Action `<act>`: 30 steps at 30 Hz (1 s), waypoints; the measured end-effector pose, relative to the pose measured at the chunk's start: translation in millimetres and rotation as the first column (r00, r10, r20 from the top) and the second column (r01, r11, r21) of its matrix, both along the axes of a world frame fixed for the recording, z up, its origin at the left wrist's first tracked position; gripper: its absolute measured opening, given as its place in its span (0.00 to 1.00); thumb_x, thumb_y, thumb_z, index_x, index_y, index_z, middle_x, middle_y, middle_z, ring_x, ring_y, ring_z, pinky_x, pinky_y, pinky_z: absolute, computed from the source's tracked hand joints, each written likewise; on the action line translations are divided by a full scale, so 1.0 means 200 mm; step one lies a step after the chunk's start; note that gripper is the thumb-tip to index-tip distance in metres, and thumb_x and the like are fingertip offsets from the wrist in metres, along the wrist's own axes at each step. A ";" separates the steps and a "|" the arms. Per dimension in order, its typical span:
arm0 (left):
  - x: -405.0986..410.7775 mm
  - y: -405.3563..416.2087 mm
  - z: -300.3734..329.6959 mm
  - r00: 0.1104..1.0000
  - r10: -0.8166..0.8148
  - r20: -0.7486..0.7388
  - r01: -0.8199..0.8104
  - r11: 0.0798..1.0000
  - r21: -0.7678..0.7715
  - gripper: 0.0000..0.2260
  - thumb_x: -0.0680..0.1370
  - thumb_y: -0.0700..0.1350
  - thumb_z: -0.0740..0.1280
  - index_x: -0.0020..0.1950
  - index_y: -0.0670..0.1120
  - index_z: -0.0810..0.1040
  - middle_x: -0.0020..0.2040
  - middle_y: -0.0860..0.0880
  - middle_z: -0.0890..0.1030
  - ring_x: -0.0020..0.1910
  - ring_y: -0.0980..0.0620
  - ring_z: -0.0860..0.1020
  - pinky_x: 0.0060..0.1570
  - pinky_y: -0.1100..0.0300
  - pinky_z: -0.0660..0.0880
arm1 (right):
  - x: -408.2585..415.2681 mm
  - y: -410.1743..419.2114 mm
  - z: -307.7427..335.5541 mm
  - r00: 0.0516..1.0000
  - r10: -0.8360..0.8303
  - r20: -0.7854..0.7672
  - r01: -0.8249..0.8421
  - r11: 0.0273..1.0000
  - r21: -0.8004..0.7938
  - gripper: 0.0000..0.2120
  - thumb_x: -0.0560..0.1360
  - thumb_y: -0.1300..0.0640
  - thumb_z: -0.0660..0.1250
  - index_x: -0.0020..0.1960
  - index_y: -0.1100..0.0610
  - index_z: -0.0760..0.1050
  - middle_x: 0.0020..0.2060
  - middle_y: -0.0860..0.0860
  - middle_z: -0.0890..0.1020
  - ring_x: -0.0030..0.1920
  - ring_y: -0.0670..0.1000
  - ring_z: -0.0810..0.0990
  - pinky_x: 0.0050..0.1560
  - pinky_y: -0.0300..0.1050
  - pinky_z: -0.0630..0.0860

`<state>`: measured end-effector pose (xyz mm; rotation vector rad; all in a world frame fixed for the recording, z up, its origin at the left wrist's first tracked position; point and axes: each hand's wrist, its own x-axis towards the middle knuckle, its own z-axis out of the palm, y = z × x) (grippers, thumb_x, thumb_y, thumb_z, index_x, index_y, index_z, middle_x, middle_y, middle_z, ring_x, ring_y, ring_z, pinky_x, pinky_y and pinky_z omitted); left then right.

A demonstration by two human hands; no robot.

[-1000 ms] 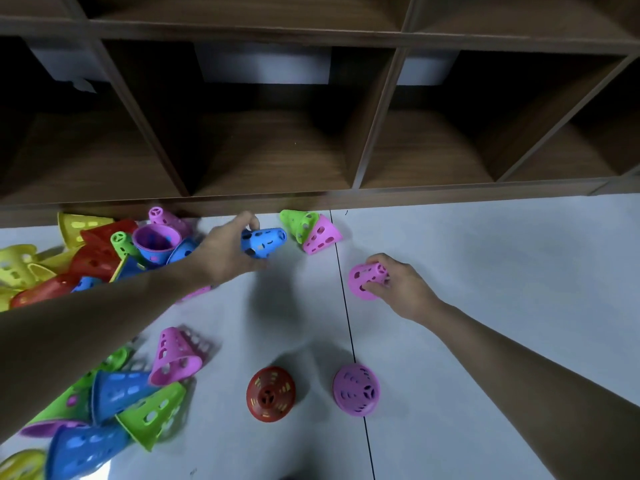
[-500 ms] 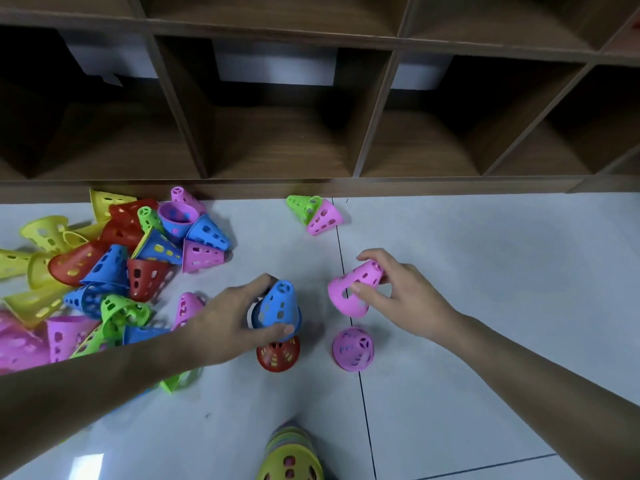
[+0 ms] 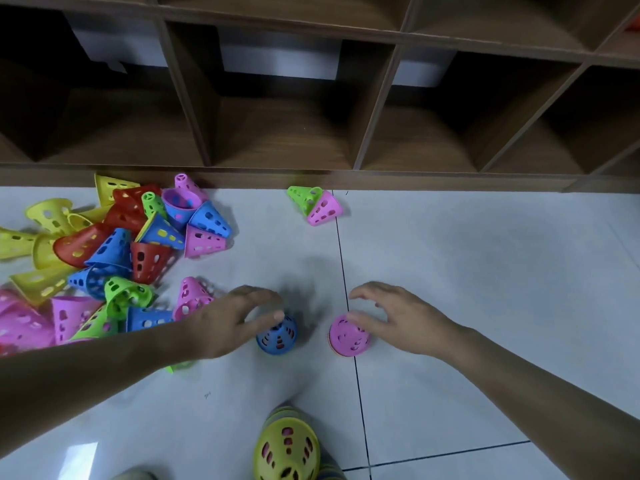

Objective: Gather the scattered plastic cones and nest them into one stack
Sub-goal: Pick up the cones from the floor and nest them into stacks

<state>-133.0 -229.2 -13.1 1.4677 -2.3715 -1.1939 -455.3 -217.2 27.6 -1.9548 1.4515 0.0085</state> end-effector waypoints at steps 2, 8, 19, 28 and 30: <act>-0.01 -0.08 0.00 1.000 0.026 -0.003 -0.026 0.999 -0.038 0.34 0.76 0.72 0.49 0.71 0.53 0.73 0.68 0.56 0.74 0.67 0.61 0.68 0.66 0.71 0.58 | 0.02 -0.10 -0.04 0.998 -0.030 0.052 0.033 0.998 -0.058 0.24 0.78 0.31 0.54 0.61 0.47 0.74 0.59 0.39 0.76 0.59 0.40 0.74 0.63 0.43 0.71; -0.04 -0.45 -0.04 0.992 0.091 0.082 -0.075 0.979 -0.189 0.26 0.81 0.61 0.61 0.72 0.46 0.70 0.70 0.47 0.72 0.70 0.48 0.70 0.68 0.59 0.64 | 0.06 -0.46 -0.18 0.996 -0.084 -0.033 0.077 0.979 -0.191 0.24 0.81 0.42 0.60 0.73 0.52 0.69 0.74 0.49 0.67 0.74 0.51 0.64 0.73 0.45 0.62; -0.17 -0.93 -0.15 0.980 0.100 0.172 -0.064 0.977 -0.203 0.36 0.76 0.42 0.68 0.81 0.49 0.54 0.80 0.49 0.58 0.78 0.47 0.59 0.75 0.51 0.62 | 0.14 -0.83 -0.32 0.975 -0.200 -0.092 0.177 0.961 -0.213 0.36 0.77 0.50 0.69 0.80 0.50 0.56 0.80 0.50 0.57 0.79 0.55 0.51 0.77 0.52 0.58; -0.27 -1.12 -0.21 0.980 0.043 0.193 -0.026 0.996 -0.088 0.46 0.72 0.39 0.71 0.82 0.54 0.46 0.82 0.51 0.51 0.79 0.48 0.57 0.72 0.56 0.65 | 0.21 -0.97 -0.35 0.770 -0.575 0.277 0.548 0.818 0.175 0.36 0.78 0.54 0.71 0.79 0.56 0.56 0.57 0.42 0.78 0.59 0.47 0.73 0.56 0.37 0.66; -0.32 -1.15 -0.19 0.977 -0.017 0.212 0.032 0.997 -0.066 0.48 0.71 0.37 0.71 0.82 0.56 0.45 0.82 0.52 0.49 0.80 0.49 0.56 0.72 0.57 0.66 | 0.21 -0.98 -0.39 0.784 -0.564 0.260 0.540 0.826 0.163 0.39 0.75 0.53 0.74 0.79 0.58 0.58 0.50 0.38 0.79 0.60 0.50 0.78 0.53 0.36 0.68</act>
